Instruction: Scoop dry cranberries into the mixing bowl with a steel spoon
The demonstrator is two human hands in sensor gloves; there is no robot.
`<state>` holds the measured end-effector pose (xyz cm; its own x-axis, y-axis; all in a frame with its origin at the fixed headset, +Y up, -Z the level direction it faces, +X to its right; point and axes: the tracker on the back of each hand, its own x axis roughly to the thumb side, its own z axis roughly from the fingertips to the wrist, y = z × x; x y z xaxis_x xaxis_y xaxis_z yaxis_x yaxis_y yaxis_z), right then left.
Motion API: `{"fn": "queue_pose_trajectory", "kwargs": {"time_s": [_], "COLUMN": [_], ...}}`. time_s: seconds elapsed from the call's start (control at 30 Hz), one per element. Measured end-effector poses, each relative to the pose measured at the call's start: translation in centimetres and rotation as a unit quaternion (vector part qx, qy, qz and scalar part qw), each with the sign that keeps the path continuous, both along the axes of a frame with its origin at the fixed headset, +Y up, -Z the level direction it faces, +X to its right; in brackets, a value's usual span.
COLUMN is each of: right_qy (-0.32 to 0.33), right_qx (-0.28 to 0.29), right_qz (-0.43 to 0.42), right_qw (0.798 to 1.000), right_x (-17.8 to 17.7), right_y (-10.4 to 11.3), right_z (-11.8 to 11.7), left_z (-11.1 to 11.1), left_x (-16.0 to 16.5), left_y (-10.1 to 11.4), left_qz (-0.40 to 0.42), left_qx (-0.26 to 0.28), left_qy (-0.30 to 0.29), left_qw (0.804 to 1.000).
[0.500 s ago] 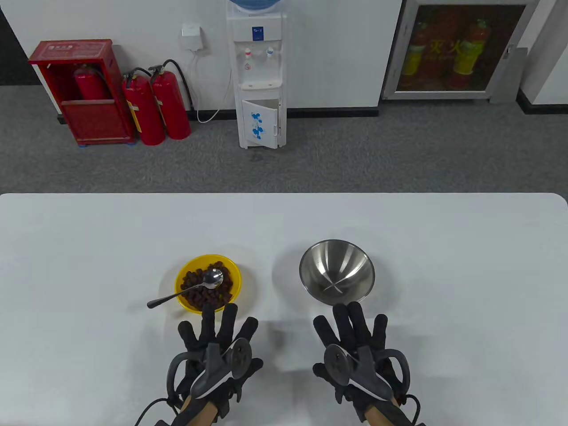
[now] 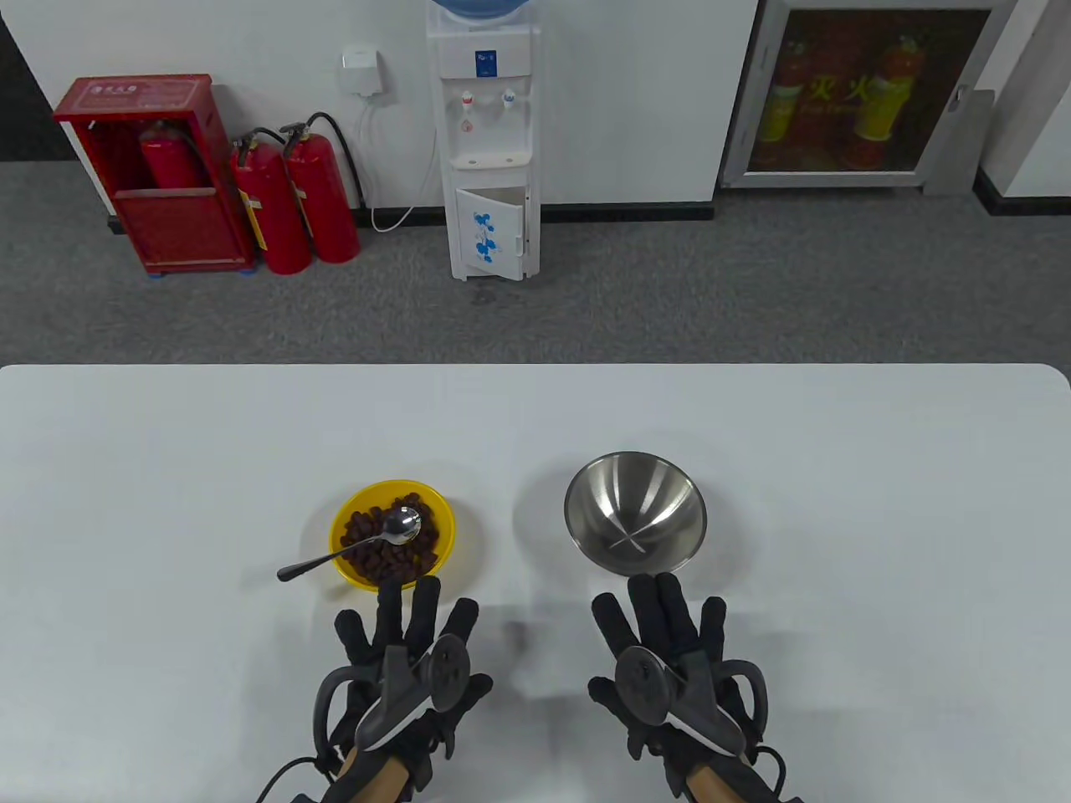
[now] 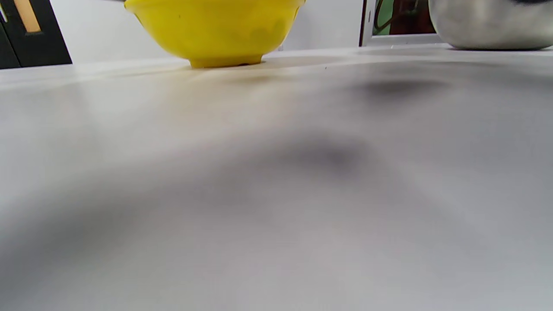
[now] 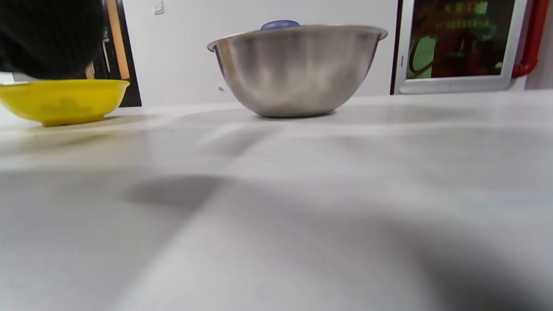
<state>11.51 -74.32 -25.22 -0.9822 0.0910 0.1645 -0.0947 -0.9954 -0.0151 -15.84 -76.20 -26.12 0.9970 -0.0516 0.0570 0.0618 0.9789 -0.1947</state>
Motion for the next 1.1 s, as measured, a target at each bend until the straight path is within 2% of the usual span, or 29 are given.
{"fn": "queue_pose_trajectory", "kwargs": {"time_s": [0.13,0.23,0.37,0.5,0.53,0.63,0.77,0.83,1.0,1.07,1.1], "right_qy": [-0.017,-0.05,-0.13,-0.237,-0.252,-0.339,-0.407,-0.418,-0.438,-0.429,-0.435], "right_qx": [0.023,0.078,0.085,0.094,0.088,0.031,-0.048,-0.067,-0.099,-0.11,-0.098], "right_qz": [-0.036,-0.087,-0.139,-0.176,-0.18,-0.22,-0.239,-0.244,-0.315,-0.329,-0.321], "right_qw": [0.999,0.992,0.978,0.951,0.947,0.914,0.88,0.872,0.836,0.834,0.835], "right_x": [0.3,1.2,2.8,4.2,4.4,5.3,6.3,6.5,6.5,6.3,6.1], "right_y": [0.2,1.0,2.7,3.8,3.8,3.4,2.0,1.3,-0.4,-0.8,-0.9], "right_z": [-0.1,-0.4,-2.3,-5.3,-5.7,-8.1,-9.8,-10.2,-11.0,-11.2,-11.2], "left_z": [0.0,-0.1,-0.2,-0.4,-0.4,-0.4,-0.4,-0.4,-0.5,-0.5,-0.5], "left_x": [-0.3,-0.4,-0.7,-1.2,-1.2,-1.3,-1.3,-1.2,-1.2,-1.2,-1.3], "left_y": [0.0,0.0,0.2,0.2,0.1,0.2,0.3,0.2,0.1,0.1,0.0], "left_qz": [0.009,0.019,0.016,0.023,0.025,0.027,0.033,0.033,0.035,0.035,0.034], "left_qx": [-0.001,-0.005,-0.012,-0.014,-0.017,-0.018,-0.014,-0.015,-0.016,-0.018,-0.021], "left_qy": [0.002,-0.002,-0.001,0.001,0.002,0.001,0.0,-0.001,-0.003,-0.002,-0.001], "left_qw": [1.0,1.0,1.0,1.0,1.0,0.999,0.999,0.999,0.999,0.999,0.999]}}
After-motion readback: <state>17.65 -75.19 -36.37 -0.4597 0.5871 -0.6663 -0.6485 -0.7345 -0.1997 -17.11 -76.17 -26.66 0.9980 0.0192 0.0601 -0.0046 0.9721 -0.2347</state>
